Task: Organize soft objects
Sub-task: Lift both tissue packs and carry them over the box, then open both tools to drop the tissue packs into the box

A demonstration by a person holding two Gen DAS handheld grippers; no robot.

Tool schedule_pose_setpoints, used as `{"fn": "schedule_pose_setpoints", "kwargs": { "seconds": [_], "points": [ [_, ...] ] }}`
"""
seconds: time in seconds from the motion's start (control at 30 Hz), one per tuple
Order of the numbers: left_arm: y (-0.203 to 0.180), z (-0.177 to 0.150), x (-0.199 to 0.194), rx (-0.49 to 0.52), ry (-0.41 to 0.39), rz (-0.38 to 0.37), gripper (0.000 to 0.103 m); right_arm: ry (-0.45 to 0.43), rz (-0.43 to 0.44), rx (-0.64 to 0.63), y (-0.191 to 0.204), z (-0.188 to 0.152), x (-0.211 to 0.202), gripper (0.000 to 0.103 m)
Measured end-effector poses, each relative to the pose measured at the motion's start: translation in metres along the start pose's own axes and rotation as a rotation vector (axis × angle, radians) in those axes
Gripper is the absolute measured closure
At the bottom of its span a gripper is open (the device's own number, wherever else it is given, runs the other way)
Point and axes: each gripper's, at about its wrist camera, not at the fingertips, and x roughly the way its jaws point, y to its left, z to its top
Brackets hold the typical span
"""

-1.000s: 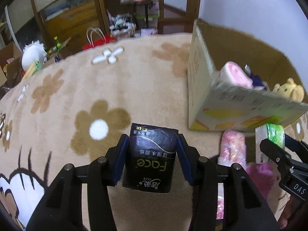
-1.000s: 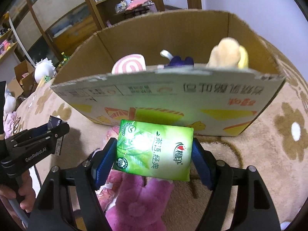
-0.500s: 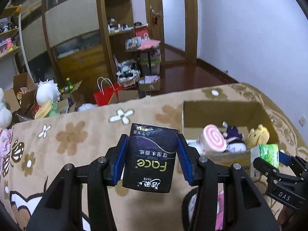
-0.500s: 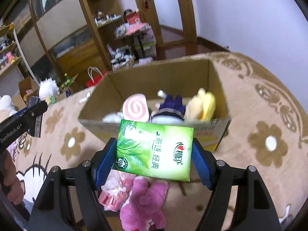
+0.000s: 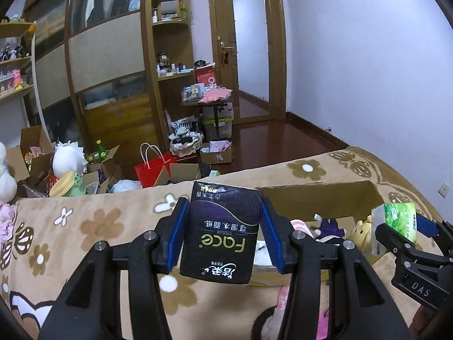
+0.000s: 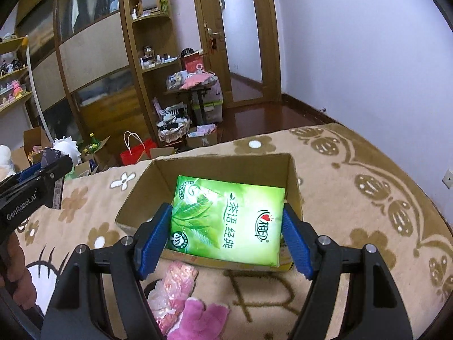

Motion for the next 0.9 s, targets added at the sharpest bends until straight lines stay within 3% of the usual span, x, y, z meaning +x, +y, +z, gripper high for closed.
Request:
{"fn": "schedule_pose_setpoints", "kwargs": {
  "seconds": [0.17,0.9],
  "points": [
    [-0.015,-0.004,0.008,0.021,-0.006,0.024,0.055,-0.018,-0.005,-0.007,-0.004,0.008,0.007,0.024],
    [-0.048,-0.030,0.058,0.041,0.093,-0.074,0.054,0.015,0.010,0.036,-0.027,0.002,0.040,0.023]
  ]
}}
